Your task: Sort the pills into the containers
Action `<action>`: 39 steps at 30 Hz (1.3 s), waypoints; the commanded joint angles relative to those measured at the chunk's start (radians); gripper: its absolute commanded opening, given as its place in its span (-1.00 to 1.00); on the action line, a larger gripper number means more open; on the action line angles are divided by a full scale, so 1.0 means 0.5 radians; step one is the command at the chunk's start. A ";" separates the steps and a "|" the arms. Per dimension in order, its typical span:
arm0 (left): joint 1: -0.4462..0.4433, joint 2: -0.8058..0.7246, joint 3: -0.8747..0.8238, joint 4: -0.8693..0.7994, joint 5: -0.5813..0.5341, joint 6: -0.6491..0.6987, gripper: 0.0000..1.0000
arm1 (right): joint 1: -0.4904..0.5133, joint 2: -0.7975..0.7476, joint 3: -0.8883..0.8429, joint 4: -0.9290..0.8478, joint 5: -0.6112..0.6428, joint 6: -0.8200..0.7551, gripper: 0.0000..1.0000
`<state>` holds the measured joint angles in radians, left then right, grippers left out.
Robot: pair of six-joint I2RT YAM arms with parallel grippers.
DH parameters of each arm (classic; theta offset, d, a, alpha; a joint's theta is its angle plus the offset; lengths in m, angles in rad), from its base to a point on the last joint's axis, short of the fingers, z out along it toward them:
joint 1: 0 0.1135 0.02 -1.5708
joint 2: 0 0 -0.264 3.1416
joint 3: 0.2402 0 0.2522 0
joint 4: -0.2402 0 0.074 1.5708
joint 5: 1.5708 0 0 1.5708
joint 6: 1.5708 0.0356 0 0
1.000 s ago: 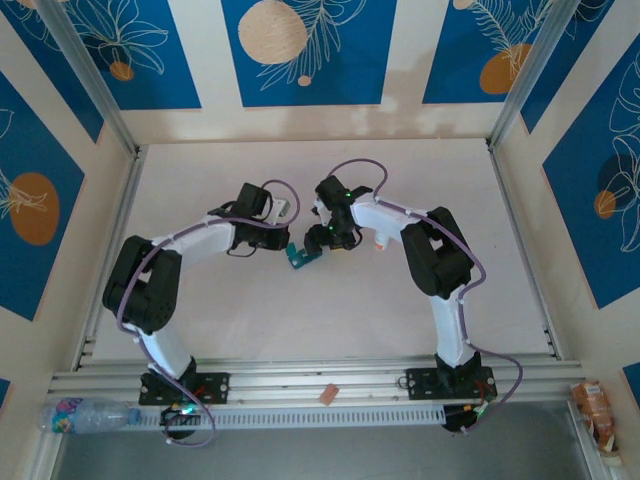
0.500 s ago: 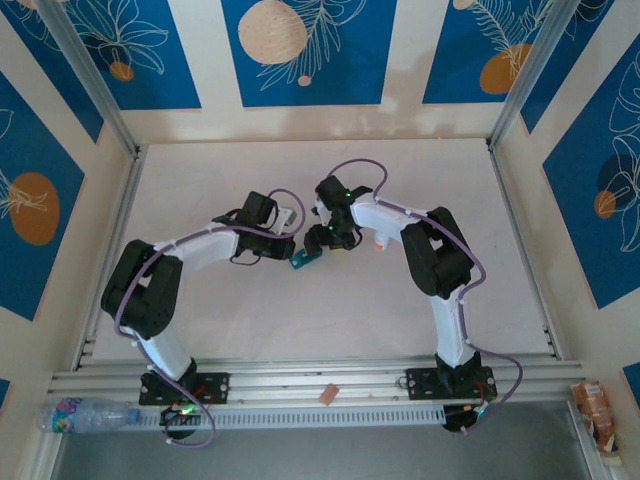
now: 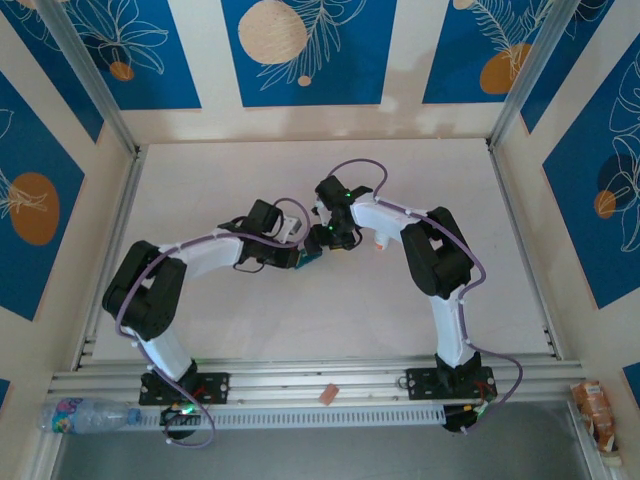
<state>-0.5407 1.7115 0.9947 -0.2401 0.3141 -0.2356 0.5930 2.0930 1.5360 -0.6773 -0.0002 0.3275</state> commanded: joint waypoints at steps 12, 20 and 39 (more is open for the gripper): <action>-0.057 0.065 -0.024 0.017 -0.081 0.001 -1.00 | 0.010 0.069 -0.013 -0.032 0.016 0.032 0.36; -0.059 0.120 -0.014 0.035 -0.147 -0.001 -1.00 | 0.011 0.070 -0.014 -0.032 0.010 0.036 0.35; -0.057 -0.135 -0.004 0.130 -0.296 0.050 -1.00 | -0.033 -0.001 0.087 -0.092 -0.026 0.044 0.36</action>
<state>-0.5652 1.7226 0.9897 -0.1806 0.2192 -0.2268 0.5888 2.0933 1.5433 -0.6872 -0.0006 0.3344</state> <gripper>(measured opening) 0.065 0.679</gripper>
